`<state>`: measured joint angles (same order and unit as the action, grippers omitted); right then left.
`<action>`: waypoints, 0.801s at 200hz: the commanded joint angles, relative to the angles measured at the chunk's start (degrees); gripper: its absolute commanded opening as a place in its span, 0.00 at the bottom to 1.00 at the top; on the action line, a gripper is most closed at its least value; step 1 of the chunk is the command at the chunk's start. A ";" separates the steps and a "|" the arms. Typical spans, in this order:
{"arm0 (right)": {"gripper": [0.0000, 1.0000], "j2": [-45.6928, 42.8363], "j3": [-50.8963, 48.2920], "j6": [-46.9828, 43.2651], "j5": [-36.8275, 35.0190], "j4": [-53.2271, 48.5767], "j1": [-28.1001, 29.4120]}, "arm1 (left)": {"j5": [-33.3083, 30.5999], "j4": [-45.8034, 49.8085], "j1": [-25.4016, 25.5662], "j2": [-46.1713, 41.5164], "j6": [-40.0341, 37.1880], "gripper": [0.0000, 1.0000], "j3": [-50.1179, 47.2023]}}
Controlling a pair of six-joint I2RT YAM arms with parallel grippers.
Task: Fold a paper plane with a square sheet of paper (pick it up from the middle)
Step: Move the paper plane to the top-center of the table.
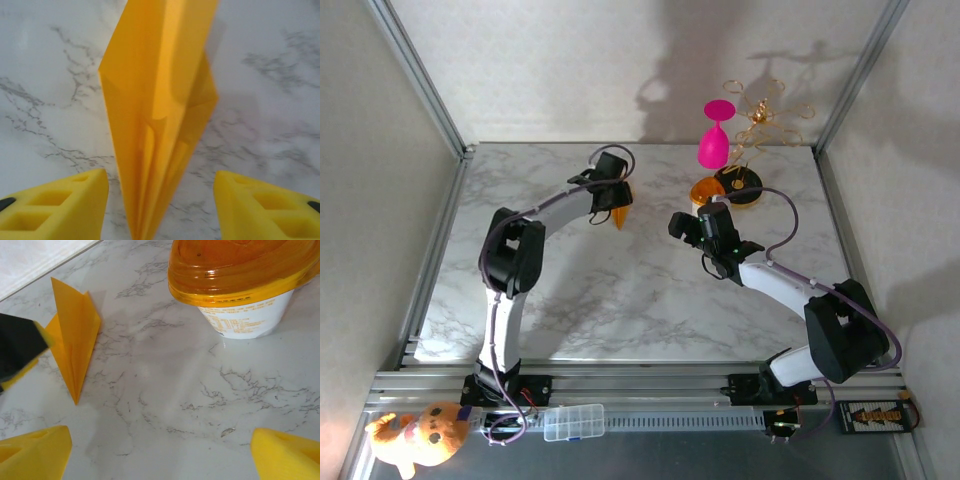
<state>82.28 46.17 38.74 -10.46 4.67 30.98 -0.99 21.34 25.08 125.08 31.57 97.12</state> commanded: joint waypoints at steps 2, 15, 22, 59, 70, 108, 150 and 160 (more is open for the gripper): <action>0.92 0.16 1.03 0.50 0.30 -0.52 -0.34 | -1.58 2.15 0.41 2.19 0.36 0.55 3.60; 0.92 0.42 1.02 0.71 0.59 -0.40 -0.40 | -1.07 2.02 0.54 3.18 0.18 0.52 4.22; 0.92 0.64 1.02 0.79 0.78 -0.36 -0.38 | -0.96 2.12 0.58 3.70 0.01 0.49 4.66; 0.91 1.73 1.11 1.17 2.13 -0.18 -0.34 | -5.33 5.25 1.18 3.94 -0.20 0.49 6.56; 0.91 1.91 1.11 1.25 2.32 -0.10 -0.39 | -7.60 6.19 1.37 3.24 -0.15 0.52 6.53; 0.91 2.18 1.19 1.34 2.59 0.34 -0.39 | -4.23 2.94 1.73 0.50 -1.68 0.47 4.31; 0.91 2.19 1.12 1.56 2.82 0.34 -0.37 | -3.54 4.54 1.73 4.79 -1.43 0.43 7.64; 0.91 2.01 0.94 1.60 2.74 0.26 -0.35 | -4.08 5.23 1.73 5.79 -1.50 0.43 8.48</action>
<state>84.14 46.17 39.81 -7.66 4.73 30.98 -4.36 24.53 26.50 129.03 30.87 102.50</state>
